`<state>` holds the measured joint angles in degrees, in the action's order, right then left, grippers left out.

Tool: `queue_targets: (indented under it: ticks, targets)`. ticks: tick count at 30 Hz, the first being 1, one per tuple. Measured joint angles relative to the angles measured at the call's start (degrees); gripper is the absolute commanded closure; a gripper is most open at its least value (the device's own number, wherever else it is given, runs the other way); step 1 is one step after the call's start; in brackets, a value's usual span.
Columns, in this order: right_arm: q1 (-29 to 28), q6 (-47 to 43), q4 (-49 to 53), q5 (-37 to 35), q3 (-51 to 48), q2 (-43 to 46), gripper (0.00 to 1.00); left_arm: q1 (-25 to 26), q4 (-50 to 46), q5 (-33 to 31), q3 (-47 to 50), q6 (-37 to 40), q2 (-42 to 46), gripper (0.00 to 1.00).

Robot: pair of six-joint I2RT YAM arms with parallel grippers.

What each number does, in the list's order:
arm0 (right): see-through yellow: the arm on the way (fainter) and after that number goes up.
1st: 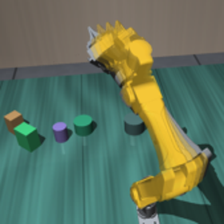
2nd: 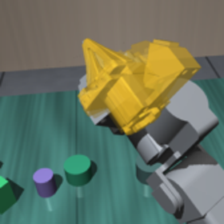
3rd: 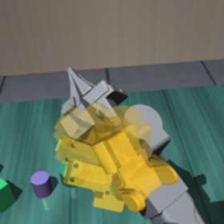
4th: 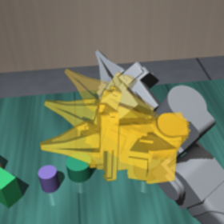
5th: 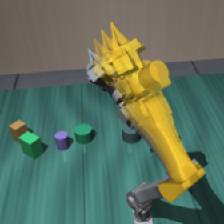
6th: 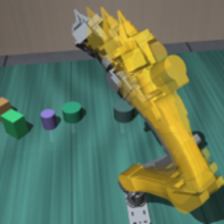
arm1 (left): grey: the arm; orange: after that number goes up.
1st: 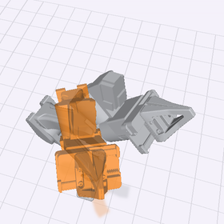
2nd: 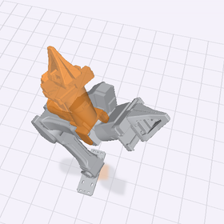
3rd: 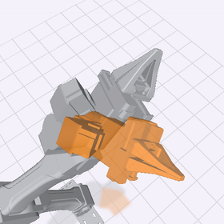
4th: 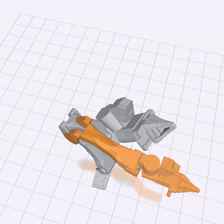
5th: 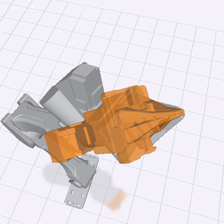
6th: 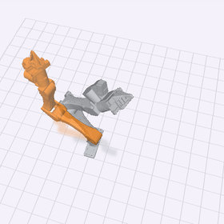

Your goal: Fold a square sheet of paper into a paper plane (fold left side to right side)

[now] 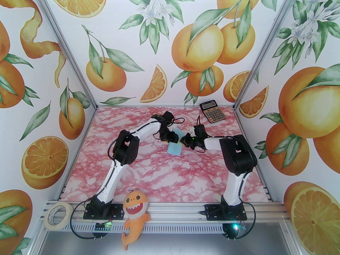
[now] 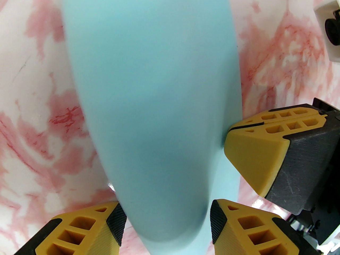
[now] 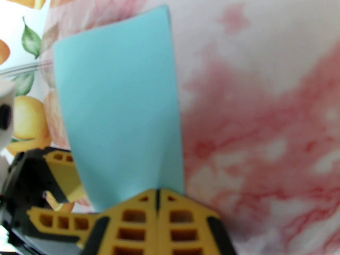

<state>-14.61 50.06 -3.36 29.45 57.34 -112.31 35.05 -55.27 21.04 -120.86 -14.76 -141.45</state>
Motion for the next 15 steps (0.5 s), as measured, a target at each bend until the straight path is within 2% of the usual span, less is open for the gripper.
queue_targets:
  ticks: [5, 12, 14, 15]
  targets:
    - [-0.1, -1.6, 2.4, -0.5, 1.3, -0.2, 1.00, -0.3, 0.0, 0.3, 0.0, -0.1, 0.2, 0.33]
    - [-0.4, -2.6, 3.7, -1.0, 1.9, -0.3, 1.00, -1.7, 2.1, -0.7, 4.6, -1.5, 3.7, 0.36]
    - [-0.4, -2.6, 3.7, -1.0, 1.9, -0.3, 1.00, -3.5, 3.0, -1.3, 7.0, -2.2, 5.6, 0.45]
    - [-0.4, -2.6, 3.7, -1.0, 2.0, -0.3, 1.00, -4.4, 3.1, -1.5, 7.5, -2.6, 6.4, 0.58]
